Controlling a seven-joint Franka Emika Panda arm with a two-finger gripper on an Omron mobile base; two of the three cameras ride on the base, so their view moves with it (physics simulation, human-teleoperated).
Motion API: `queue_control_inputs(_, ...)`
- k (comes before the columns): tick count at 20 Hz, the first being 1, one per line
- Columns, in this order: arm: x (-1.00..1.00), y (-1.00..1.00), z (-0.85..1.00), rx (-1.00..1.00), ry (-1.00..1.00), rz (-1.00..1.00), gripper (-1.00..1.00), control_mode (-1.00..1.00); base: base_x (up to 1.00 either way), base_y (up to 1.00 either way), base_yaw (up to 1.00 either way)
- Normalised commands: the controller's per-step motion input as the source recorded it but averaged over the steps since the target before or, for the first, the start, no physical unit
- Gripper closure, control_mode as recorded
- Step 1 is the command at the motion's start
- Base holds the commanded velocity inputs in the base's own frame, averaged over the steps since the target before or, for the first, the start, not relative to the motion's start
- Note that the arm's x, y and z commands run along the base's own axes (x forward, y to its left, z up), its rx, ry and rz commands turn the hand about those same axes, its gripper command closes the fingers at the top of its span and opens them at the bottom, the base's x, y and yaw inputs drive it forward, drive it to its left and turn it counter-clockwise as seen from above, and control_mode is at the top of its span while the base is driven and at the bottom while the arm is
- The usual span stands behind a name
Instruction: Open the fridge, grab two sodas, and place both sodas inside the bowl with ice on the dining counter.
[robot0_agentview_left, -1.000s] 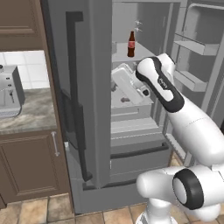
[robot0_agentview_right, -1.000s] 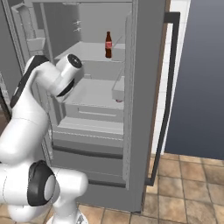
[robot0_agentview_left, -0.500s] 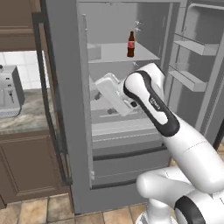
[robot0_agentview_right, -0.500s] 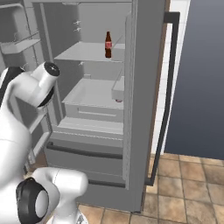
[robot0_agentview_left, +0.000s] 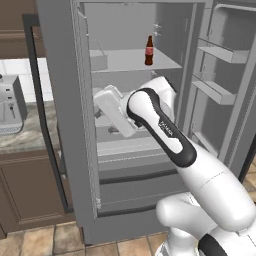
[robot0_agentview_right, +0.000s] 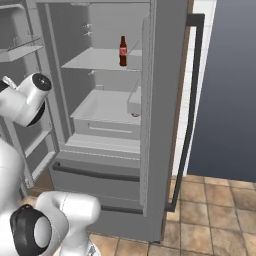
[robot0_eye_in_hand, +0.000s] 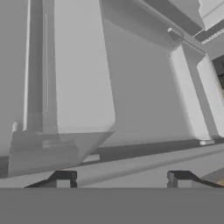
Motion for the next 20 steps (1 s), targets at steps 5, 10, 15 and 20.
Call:
queue_control_inputs(5,-0.31,-0.34,0.01,-0.02,-0.23,0.00,-1.00,-1.00,0.00,0.00,0.00)
queue_control_inputs(10,-0.44,-0.66,0.04,-0.14,-0.44,-0.01,-1.00,-1.00,0.00,0.00,0.00)
queue_control_inputs(15,-0.59,-0.61,0.00,-0.22,-0.35,-0.08,-1.00,-1.00,0.00,0.00,0.00)
queue_control_inputs(20,-0.37,-0.60,-0.05,-0.28,-0.12,-0.16,-1.00,-1.00,0.00,0.00,0.00)
